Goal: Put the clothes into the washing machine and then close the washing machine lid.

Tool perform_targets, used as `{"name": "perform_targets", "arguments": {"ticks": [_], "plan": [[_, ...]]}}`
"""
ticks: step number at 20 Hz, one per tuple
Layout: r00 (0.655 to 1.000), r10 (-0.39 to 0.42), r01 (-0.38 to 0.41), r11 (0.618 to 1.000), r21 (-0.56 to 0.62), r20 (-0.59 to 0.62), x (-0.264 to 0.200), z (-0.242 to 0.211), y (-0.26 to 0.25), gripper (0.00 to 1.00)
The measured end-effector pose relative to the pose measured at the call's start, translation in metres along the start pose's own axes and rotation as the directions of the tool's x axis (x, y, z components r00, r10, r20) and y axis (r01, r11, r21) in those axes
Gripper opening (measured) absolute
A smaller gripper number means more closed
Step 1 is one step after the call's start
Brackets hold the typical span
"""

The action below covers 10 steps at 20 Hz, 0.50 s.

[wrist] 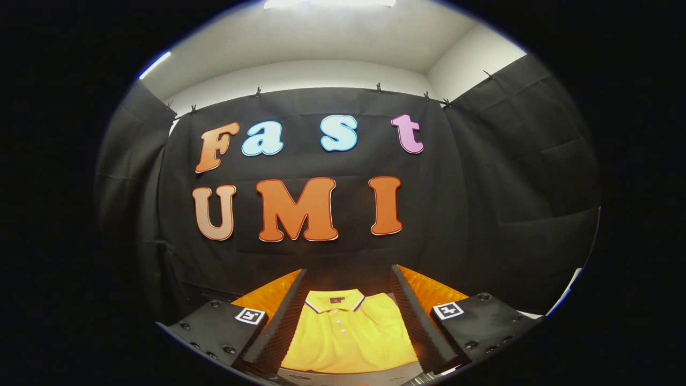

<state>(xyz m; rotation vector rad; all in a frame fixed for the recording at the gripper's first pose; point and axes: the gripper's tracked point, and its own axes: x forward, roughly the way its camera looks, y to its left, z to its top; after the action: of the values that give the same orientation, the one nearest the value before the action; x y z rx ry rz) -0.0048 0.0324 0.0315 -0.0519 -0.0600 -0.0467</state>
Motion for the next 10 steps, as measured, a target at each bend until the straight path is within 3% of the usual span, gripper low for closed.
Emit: {"name": "perform_targets", "arguments": {"ticks": [10], "plan": [[1.000, 0.000, 0.000, 1.000, -0.029, -0.010, 0.0041, 0.0015, 0.0044, 0.98]]}}
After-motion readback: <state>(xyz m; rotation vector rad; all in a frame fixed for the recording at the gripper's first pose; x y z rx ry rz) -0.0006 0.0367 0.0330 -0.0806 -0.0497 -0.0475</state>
